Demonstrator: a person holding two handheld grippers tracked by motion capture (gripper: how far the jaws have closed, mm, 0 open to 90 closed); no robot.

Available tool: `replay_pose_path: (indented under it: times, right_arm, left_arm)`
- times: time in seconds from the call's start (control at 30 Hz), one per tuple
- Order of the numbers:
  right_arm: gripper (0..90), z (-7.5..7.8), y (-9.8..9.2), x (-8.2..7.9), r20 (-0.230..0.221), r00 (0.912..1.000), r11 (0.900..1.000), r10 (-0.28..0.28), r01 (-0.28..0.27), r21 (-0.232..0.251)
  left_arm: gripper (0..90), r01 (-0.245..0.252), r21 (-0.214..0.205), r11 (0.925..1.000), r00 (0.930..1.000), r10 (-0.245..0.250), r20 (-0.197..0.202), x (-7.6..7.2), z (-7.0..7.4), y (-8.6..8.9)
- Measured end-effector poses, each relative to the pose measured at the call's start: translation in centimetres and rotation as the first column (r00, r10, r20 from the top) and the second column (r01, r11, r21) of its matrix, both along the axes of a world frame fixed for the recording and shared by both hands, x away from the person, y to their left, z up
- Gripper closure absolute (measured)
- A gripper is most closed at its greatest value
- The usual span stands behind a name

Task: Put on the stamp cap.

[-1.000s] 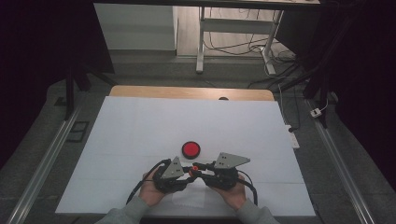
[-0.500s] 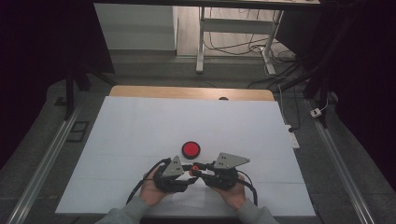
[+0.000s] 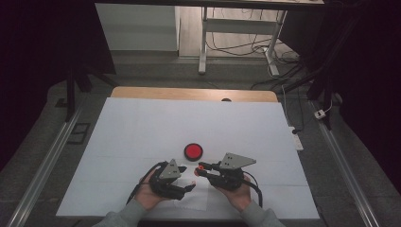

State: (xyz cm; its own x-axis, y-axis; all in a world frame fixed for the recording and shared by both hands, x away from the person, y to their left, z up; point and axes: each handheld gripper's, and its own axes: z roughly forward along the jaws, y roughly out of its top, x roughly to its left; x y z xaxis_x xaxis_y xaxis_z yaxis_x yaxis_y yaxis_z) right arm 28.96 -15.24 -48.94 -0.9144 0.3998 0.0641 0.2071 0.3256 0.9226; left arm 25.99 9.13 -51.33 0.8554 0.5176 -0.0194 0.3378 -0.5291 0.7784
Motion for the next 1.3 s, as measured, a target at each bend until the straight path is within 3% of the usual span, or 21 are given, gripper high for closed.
replay_pose_path:
  times: [0.33, 0.53, 0.7, 0.9, 1.3]
  right_arm:
    - [72.1, 0.2, -0.4, 0.3, 0.004, 0.9998, 0.9998, -0.019, 0.019, 0.003]
    - [72.1, 0.3, -0.7, 0.5, 0.003, 0.9996, 0.9995, -0.03, 0.03, 0.007]
    - [72.0, 0.4, -0.9, 0.6, 0.005, 0.9993, 0.9992, -0.037, 0.037, 0.013]
    - [72.0, 0.6, -1.1, 0.7, 0.008, 0.999, 0.999, -0.045, 0.045, 0.01]
    - [72.1, 0.8, -1.8, 1.2, 0.013, 0.9977, 0.9978, -0.066, 0.066, 0.008]
  left_arm:
    - [30.4, -0.058, -0.013, 0.9983, 0.9983, 0.057, -0.011, -0.4, 0.1, 3.5]
    - [29.6, -0.082, 0.0, 0.9967, 0.9965, 0.082, -0.02, -0.9, -0.1, 5.6]
    - [28.8, -0.163, -0.009, 0.9867, 0.9867, 0.162, -0.011, -1.4, -0.2, 8.0]
    - [28.7, -0.255, -0.044, 0.9659, 0.9669, 0.255, -0.019, -1.7, -0.1, 10.4]
    - [28.5, -0.275, -0.04, 0.9607, 0.9615, 0.274, -0.02, -2.2, -0.3, 11.6]
